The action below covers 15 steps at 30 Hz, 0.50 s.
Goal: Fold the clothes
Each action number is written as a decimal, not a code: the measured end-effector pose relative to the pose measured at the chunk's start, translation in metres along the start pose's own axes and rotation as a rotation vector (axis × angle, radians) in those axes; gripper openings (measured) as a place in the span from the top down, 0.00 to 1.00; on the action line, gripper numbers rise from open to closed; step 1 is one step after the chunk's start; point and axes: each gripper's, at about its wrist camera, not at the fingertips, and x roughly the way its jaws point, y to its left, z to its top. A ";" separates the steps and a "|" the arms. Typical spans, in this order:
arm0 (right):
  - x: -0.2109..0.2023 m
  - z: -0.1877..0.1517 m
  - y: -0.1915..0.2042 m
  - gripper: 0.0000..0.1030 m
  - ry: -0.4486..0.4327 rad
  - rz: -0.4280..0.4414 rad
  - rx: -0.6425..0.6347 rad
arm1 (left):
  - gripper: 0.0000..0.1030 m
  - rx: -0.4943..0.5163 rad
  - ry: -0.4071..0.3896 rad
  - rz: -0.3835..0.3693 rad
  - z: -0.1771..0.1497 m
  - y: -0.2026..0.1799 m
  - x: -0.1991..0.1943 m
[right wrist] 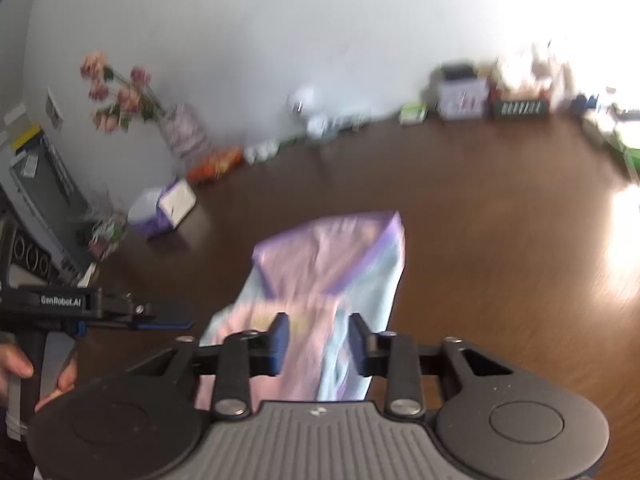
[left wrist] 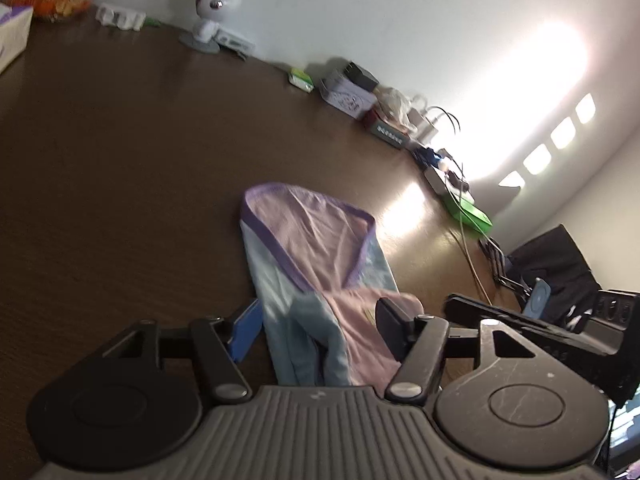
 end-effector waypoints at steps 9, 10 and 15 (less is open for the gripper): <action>0.095 0.078 -0.034 0.60 0.167 -0.128 -0.048 | 0.41 0.121 0.022 0.186 0.054 0.005 0.080; 0.104 0.081 -0.037 0.60 0.176 -0.127 -0.041 | 0.48 0.126 0.035 0.179 0.055 0.006 0.086; 0.129 0.078 -0.036 0.89 0.211 -0.150 -0.083 | 0.97 0.129 0.061 0.167 0.051 0.010 0.095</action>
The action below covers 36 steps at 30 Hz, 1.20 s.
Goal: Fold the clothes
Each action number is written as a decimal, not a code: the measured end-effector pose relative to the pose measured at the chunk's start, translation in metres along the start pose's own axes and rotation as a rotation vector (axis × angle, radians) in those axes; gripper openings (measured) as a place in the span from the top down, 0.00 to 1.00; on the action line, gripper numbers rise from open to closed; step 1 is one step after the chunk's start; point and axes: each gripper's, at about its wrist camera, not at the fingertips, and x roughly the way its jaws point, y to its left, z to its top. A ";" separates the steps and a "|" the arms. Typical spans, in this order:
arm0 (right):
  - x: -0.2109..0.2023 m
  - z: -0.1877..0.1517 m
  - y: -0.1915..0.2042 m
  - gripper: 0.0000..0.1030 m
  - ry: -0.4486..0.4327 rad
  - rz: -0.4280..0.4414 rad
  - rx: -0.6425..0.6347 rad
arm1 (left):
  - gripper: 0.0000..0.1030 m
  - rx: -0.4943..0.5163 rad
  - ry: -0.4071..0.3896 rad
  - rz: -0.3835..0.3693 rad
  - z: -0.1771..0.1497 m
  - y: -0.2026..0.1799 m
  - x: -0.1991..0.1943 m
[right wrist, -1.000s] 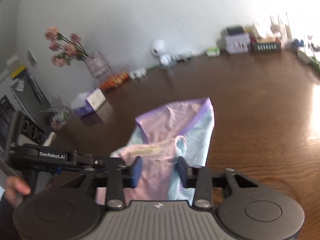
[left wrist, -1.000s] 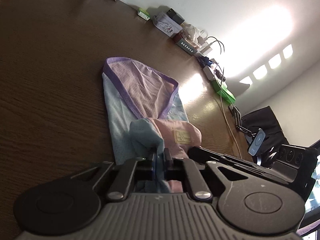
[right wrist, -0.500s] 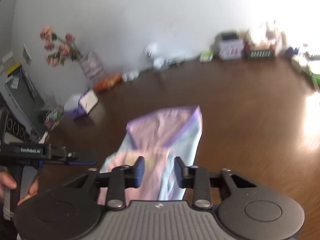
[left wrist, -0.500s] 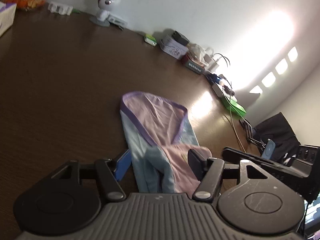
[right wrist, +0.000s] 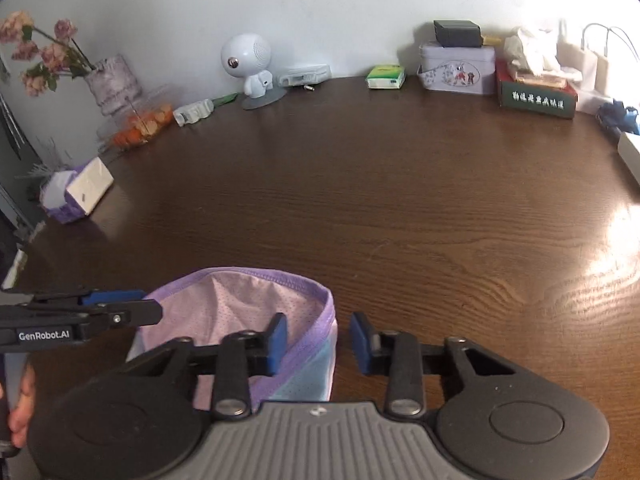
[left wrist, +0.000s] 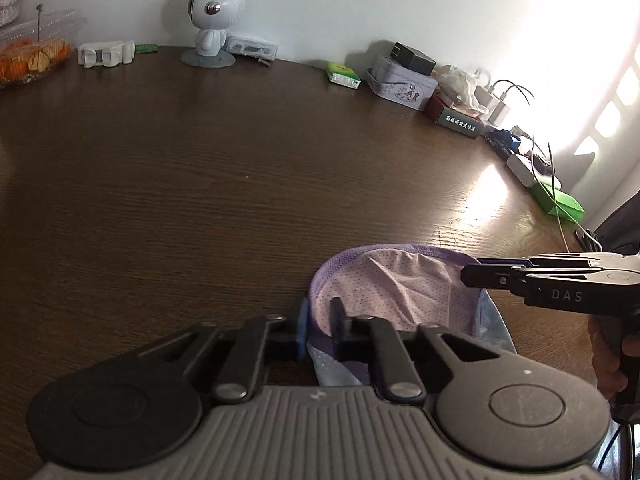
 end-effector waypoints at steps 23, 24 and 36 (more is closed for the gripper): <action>-0.170 -0.117 0.044 0.76 -0.135 0.140 -0.178 | 0.65 0.024 -0.212 -0.056 -0.109 -0.038 -0.134; -0.161 -0.109 0.046 0.74 -0.148 0.142 -0.173 | 0.65 0.036 -0.204 -0.069 -0.105 -0.044 -0.128; -0.157 -0.152 0.032 0.57 -0.167 0.073 -0.049 | 0.43 0.130 -0.064 -0.126 -0.159 -0.061 -0.134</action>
